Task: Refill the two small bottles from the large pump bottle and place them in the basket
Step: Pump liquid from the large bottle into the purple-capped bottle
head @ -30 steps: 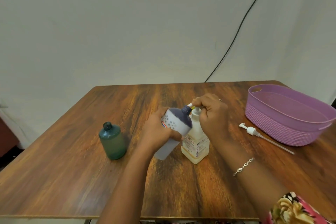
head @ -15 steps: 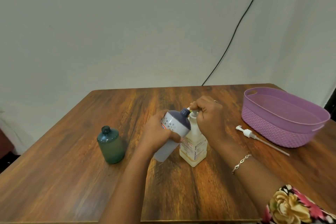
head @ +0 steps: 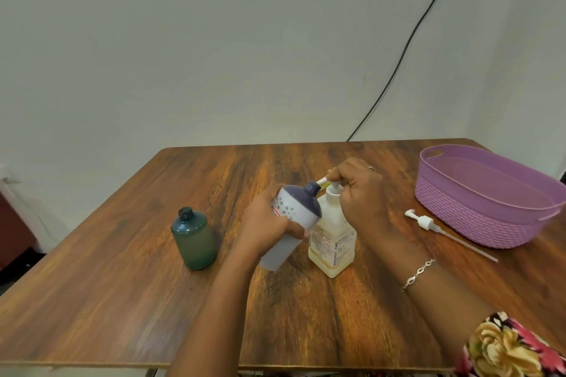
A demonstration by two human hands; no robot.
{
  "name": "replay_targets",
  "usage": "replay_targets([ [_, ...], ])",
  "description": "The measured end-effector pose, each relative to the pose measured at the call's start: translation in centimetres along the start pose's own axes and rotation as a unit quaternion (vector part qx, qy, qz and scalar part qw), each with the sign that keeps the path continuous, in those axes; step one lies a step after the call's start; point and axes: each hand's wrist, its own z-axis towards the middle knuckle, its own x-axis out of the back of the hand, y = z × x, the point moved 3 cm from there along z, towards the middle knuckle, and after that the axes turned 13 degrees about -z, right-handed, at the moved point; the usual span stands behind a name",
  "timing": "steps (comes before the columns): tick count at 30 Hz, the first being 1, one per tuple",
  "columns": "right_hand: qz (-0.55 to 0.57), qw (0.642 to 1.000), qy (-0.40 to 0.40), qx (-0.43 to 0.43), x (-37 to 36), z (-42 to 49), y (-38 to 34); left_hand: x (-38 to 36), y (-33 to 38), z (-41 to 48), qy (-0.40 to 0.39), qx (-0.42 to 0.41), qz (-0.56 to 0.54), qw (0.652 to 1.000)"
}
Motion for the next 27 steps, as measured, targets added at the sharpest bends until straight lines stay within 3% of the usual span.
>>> replay_targets([
  [27, 0.001, 1.0, 0.013, 0.016, 0.4, -0.2, 0.2, -0.9, 0.4, -0.2, 0.009, -0.021, -0.04, 0.999],
])
